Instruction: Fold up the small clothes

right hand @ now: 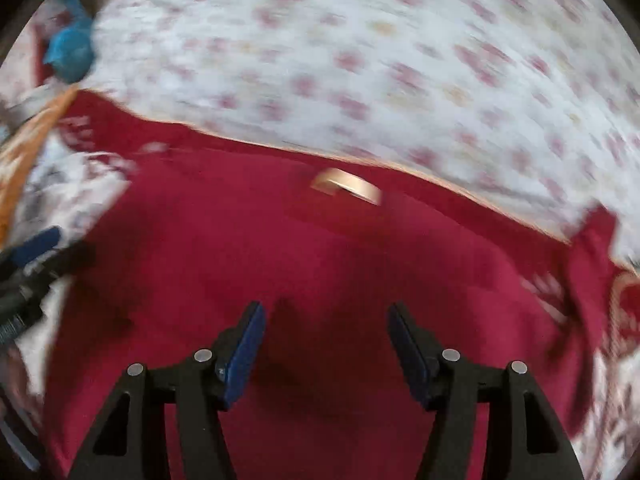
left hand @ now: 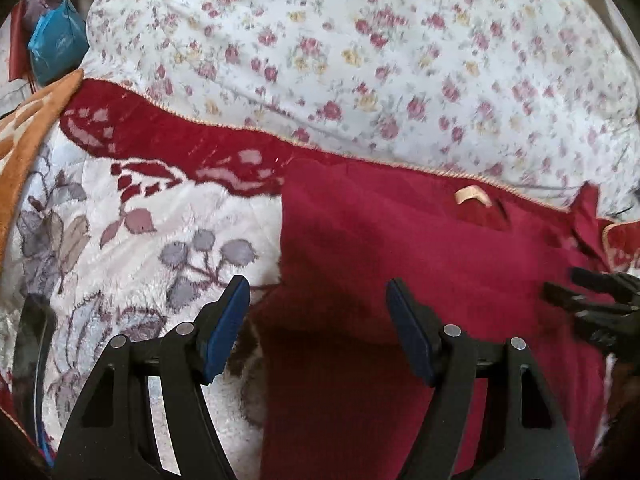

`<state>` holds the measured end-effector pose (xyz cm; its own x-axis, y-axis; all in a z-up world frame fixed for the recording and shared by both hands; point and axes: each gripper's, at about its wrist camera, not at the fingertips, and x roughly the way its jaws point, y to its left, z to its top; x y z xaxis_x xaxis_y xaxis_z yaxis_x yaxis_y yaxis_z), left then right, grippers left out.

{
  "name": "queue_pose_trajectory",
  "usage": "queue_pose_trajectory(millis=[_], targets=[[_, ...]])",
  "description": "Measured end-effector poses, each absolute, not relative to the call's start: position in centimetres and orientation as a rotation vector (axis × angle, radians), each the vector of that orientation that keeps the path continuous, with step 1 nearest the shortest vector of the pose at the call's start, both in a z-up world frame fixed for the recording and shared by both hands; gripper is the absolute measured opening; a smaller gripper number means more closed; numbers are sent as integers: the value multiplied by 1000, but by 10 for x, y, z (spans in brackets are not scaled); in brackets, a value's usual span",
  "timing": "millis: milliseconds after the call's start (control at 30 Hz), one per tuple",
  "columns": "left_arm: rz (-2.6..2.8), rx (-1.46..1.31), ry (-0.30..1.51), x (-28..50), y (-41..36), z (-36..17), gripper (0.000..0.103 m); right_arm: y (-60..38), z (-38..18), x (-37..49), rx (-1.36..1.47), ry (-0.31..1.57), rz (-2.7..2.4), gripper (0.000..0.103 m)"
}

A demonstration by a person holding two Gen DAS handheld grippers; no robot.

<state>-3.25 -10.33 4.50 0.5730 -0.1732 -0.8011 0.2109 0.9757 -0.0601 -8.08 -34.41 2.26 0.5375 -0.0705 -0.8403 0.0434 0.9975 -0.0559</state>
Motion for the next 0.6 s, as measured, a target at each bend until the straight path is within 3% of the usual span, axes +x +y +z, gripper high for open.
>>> queue_pose_trajectory(millis=[233, 400, 600], targets=[[-183, 70, 999, -23, -105, 23, 72, -427, 6, -104, 39, 1070, -169, 61], [-173, 116, 974, -29, -111, 26, 72, -440, 24, -119, 79, 1037, -179, 62], [-167, 143, 927, -34, -114, 35, 72, -456, 4, -123, 170, 1047, -171, 70]])
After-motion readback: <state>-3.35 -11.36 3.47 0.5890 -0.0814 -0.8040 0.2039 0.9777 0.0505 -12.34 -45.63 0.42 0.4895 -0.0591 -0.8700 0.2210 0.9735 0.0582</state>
